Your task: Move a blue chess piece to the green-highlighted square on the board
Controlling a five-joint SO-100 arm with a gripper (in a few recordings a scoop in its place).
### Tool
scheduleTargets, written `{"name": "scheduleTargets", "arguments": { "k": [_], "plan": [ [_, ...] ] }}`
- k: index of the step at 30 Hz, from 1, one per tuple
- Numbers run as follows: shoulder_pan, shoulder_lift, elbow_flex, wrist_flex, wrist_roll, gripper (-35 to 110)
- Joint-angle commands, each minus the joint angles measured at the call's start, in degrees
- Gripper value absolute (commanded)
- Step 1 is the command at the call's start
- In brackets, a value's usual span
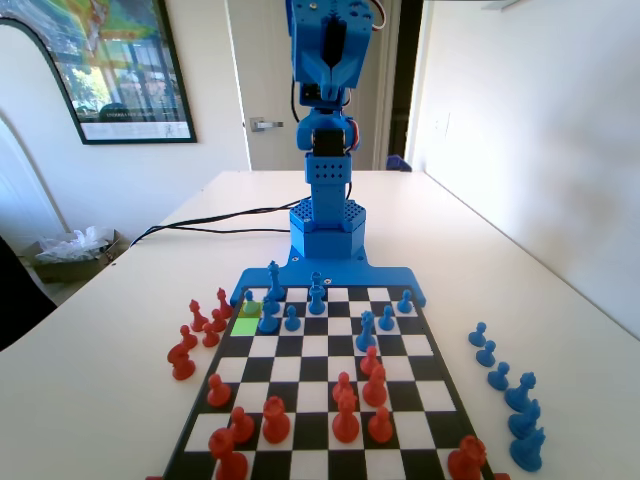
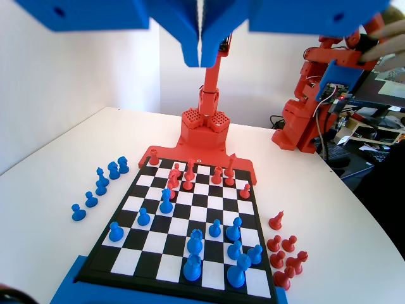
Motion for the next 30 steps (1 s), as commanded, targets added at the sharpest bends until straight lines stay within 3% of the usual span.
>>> {"name": "scheduleTargets", "arguments": {
  "k": [1,21,30],
  "plan": [
    [0.3,1.1,0.3,-0.8,0.3,3],
    [-0.1,-3.3,-0.9,-0.1,-1.4,1],
    [1.5,-20.1,-10.8,-3.3,2.6,1]
  ]
}}
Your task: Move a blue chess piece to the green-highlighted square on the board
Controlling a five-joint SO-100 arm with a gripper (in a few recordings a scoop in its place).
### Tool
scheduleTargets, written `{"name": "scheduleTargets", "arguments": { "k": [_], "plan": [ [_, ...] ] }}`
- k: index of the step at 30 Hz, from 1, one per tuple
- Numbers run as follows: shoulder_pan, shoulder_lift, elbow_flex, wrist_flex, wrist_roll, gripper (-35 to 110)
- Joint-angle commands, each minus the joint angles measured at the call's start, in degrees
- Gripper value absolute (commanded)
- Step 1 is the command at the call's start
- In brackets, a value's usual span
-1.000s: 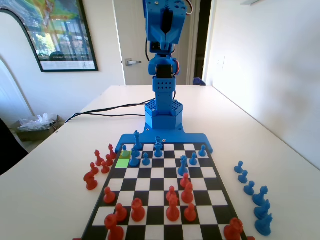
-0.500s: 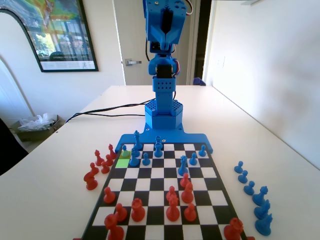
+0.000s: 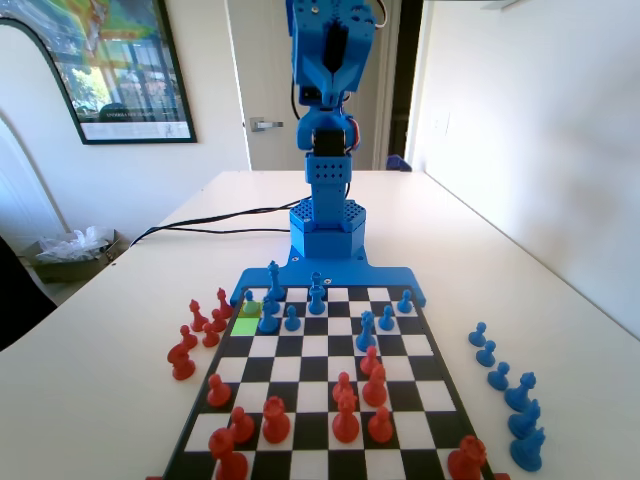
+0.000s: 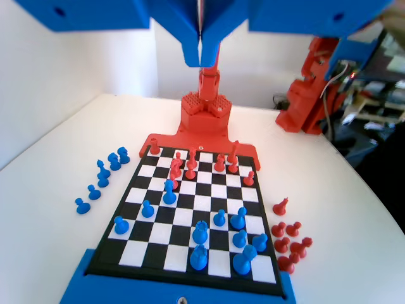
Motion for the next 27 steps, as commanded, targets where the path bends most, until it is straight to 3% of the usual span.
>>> {"name": "scheduleTargets", "arguments": {
  "k": [1,14,20,27],
  "plan": [
    [2.0,-9.2,-9.0,-0.4,0.0,1],
    [14.9,-33.7,-19.7,0.5,-7.0,1],
    [21.8,-41.3,-24.3,7.3,-14.4,1],
    [28.2,-45.4,-23.2,7.9,-24.3,1]
  ]
}}
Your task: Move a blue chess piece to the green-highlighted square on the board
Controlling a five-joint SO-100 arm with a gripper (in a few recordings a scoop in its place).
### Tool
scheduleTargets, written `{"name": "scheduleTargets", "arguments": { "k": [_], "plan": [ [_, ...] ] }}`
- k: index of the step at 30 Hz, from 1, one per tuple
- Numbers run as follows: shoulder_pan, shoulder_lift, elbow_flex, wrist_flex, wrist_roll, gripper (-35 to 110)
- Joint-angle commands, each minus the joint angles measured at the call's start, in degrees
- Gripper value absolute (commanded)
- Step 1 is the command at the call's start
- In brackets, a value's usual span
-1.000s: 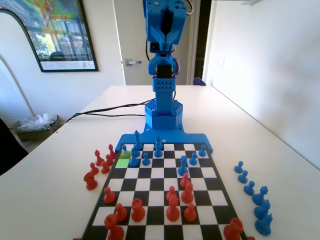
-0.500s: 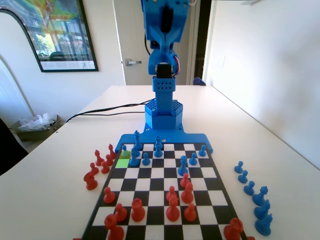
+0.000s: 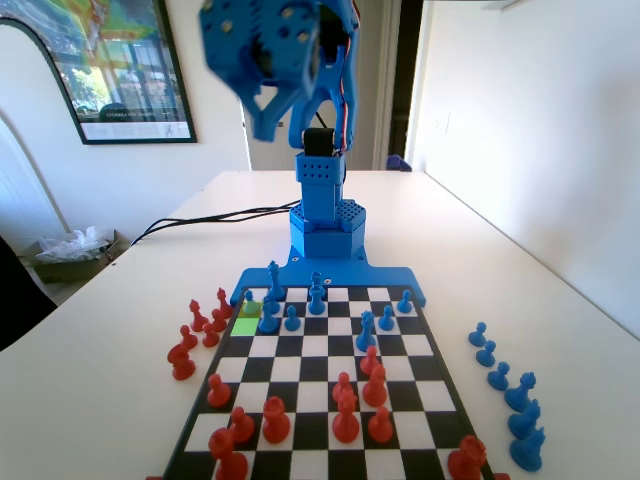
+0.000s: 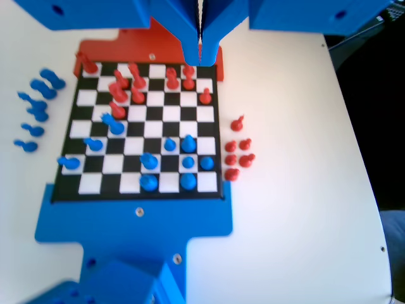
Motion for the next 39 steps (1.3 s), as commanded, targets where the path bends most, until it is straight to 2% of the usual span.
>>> {"name": "scheduleTargets", "arguments": {
  "k": [1,10,15,21,25,39],
  "plan": [
    [3.5,0.1,-2.5,0.2,-7.0,1],
    [8.0,-1.6,6.0,-10.9,-18.2,1],
    [6.2,-6.7,9.3,-18.6,-16.3,1],
    [3.0,-16.0,7.7,-20.8,-11.1,1],
    [3.3,-17.6,10.1,-23.0,-11.2,2],
    [6.6,-18.0,28.4,-44.6,-13.6,8]
  ]
}}
